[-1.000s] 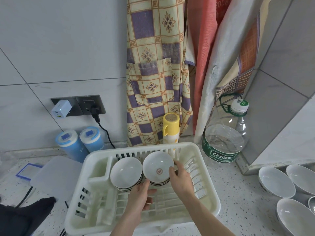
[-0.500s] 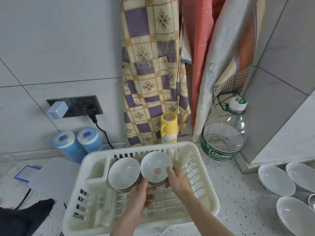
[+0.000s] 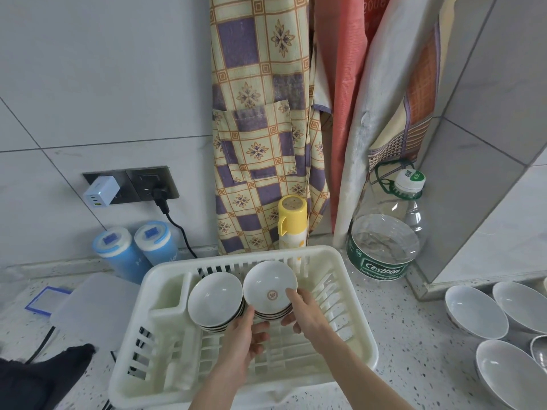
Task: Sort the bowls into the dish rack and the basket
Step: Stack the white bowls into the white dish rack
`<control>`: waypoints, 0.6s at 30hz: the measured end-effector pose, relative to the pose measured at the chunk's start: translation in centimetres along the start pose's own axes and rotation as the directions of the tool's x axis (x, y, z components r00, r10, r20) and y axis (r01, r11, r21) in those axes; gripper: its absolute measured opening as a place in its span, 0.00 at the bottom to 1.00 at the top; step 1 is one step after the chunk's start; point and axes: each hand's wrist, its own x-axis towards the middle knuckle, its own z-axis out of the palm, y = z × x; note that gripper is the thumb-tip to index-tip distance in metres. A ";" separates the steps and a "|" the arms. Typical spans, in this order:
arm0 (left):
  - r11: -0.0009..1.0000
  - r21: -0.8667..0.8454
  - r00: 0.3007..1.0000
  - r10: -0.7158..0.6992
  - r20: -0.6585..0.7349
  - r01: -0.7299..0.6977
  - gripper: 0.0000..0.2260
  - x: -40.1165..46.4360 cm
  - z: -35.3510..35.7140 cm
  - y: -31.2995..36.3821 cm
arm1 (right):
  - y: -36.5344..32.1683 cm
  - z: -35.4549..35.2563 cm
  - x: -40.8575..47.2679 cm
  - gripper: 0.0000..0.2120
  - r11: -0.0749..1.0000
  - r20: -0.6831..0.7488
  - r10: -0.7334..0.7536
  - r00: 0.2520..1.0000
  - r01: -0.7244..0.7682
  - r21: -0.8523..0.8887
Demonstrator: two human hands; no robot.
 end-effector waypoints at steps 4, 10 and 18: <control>0.999 -0.020 0.999 -0.030 0.028 0.030 0.13 -0.6 -0.2 0.1 | 0.0 -0.1 -0.1 0.28 1.000 0.006 -0.002 1.000 0.002 -0.003; 1.000 0.003 0.997 0.011 0.071 -0.011 0.08 -3.7 -1.5 0.2 | -0.1 -1.4 -3.0 0.34 0.995 -0.104 -0.068 0.992 0.060 -0.074; 0.993 -0.114 0.996 0.042 0.076 -0.033 0.09 -9.1 -3.7 -1.6 | 2.0 -4.1 -10.9 0.10 0.942 -0.317 -0.286 0.904 0.325 0.079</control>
